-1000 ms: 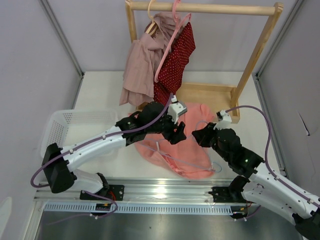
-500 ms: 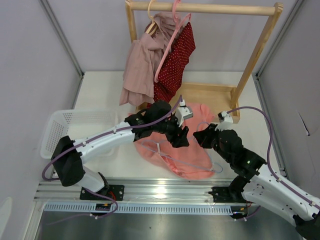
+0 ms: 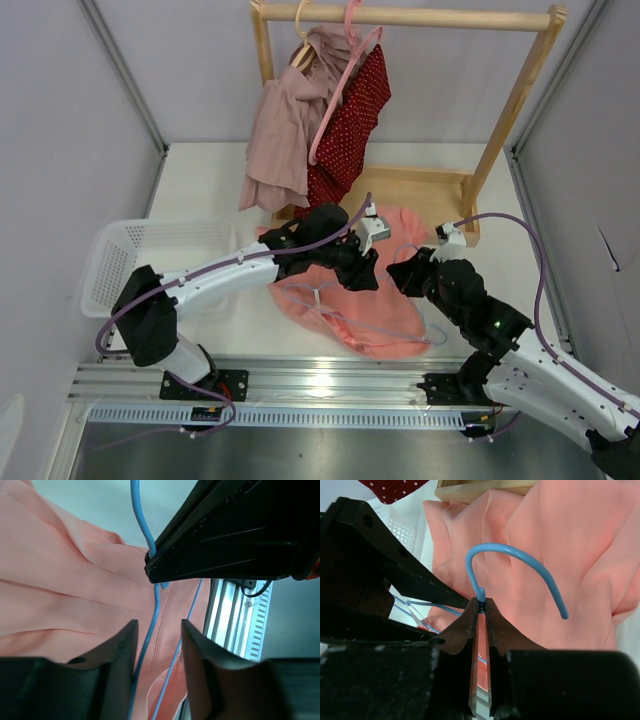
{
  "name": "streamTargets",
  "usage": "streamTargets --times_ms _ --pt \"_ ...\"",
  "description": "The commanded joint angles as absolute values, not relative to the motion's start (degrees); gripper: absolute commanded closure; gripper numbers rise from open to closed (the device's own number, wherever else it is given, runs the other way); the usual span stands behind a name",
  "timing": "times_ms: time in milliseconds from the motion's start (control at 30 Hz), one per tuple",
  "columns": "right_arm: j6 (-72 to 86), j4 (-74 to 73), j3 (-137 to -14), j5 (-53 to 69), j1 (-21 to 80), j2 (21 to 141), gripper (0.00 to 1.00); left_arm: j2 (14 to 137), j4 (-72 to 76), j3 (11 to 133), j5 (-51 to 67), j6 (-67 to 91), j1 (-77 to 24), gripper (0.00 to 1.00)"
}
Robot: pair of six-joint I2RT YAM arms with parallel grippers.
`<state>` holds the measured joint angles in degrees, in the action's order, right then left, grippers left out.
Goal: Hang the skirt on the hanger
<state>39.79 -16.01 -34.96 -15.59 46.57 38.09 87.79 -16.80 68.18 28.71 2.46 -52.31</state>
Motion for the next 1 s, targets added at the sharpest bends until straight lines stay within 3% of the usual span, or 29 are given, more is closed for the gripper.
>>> streamTargets --times_ms 0,233,267,633,967 --pt "38.85 -14.68 -37.71 -16.26 46.93 37.62 1.0 88.77 -13.71 68.55 30.15 1.76 -51.94 0.63" --pt "38.85 -15.03 -37.79 -16.52 46.93 37.7 1.0 88.77 -13.97 69.43 30.67 2.29 -51.94 0.92" --pt "38.76 -15.03 -37.79 -16.52 46.85 37.62 1.0 88.68 -14.32 69.35 30.76 2.2 -51.94 0.99" --pt "38.85 -15.99 -38.49 -17.58 46.93 37.71 1.0 84.64 -13.28 68.29 29.01 2.99 -52.03 1.0" --pt "38.5 -19.51 -42.88 -18.81 47.02 39.99 0.98 78.66 -2.12 62.4 20.31 7.47 -52.73 1.0"
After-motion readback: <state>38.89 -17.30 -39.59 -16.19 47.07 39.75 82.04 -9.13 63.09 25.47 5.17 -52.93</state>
